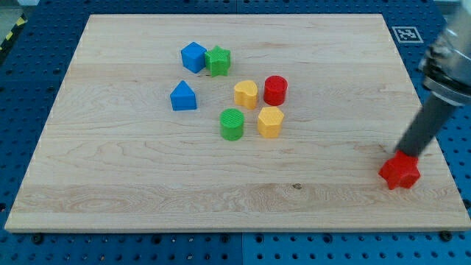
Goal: Move the yellow heart into the yellow hexagon
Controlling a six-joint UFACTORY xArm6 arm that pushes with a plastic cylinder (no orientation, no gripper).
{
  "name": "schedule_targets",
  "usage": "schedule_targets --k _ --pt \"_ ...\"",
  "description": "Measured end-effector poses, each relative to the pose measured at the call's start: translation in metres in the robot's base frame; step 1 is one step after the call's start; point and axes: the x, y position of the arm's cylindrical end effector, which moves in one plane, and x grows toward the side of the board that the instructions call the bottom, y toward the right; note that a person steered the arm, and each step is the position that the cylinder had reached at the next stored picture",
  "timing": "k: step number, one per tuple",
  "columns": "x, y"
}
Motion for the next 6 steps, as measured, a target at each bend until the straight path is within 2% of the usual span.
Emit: schedule_targets --k 1,2,3,4,5,6 --pt "0.014 0.022" --pt "-0.026 0.022" --pt "-0.091 0.003" --pt "-0.155 -0.041" --pt "-0.163 -0.058" --pt "-0.175 -0.135"
